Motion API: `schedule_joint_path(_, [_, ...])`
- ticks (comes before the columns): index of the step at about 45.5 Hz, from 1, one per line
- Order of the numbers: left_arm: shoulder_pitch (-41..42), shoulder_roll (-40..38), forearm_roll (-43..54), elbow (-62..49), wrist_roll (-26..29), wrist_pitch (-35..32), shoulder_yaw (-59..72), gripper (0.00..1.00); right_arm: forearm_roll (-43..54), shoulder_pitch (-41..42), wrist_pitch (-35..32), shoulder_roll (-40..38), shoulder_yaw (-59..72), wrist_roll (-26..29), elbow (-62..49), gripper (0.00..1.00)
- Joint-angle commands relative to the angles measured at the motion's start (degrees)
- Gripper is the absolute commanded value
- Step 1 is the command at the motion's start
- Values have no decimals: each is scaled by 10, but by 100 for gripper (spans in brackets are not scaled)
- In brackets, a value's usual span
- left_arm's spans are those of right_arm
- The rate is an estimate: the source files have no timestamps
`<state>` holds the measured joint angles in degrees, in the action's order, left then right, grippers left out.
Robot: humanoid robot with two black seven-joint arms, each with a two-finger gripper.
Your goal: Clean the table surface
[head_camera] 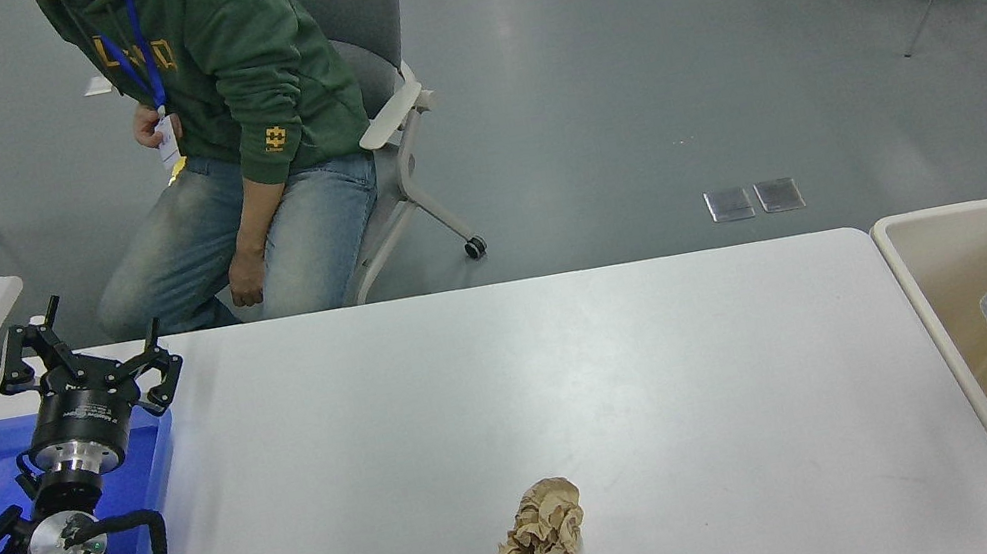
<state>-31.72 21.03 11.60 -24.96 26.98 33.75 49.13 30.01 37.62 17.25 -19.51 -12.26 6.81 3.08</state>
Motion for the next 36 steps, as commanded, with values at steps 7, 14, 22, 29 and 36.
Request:
schedule_joint_path(7, [0,0,0,0,0,0,0,100,0,-11,6,-1,7,-8,-13,12])
schedule_joint_path(14, [0,1,0,0,0,0,0,100,-6,-11,1,1,6,-8,-12,100])
schedule_joint_path(22, [0,0,0,0,0,0,0,100,-30,-11,1,-2,8,-8,-13,100])
schedule_joint_path(29, [0,0,0,0,0,0,0,100,-32,-11,0,-16,8,-8,-13,100])
schedule_joint_path(36, [0,0,0,0,0,0,0,100,-32,-10,0,-18,7,-8,-12,100])
